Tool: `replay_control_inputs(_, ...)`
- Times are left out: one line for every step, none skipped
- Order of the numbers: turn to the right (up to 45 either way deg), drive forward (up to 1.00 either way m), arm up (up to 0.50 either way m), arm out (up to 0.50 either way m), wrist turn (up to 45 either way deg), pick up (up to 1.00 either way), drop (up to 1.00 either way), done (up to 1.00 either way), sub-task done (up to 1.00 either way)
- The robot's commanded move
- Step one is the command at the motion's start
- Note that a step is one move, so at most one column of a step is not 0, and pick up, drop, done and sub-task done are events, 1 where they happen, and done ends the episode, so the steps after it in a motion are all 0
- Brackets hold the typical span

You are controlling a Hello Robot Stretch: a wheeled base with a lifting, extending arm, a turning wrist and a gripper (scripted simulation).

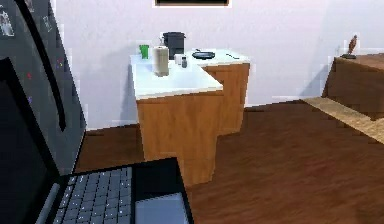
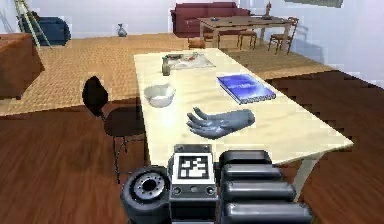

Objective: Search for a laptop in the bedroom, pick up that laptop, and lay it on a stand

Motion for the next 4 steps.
replay_control_inputs(12.0,0.0,0.0,0.0,0.0,0.0,0.0,0.0,0.0)
replay_control_inputs(0.0,0.15,0.0,0.0,0.0,0.0,0.0,0.0,0.0)
replay_control_inputs(18.0,0.0,0.0,0.0,0.0,0.0,0.0,0.0,0.0)
replay_control_inputs(0.0,1.0,0.0,0.0,0.0,0.0,0.0,0.0,0.0)
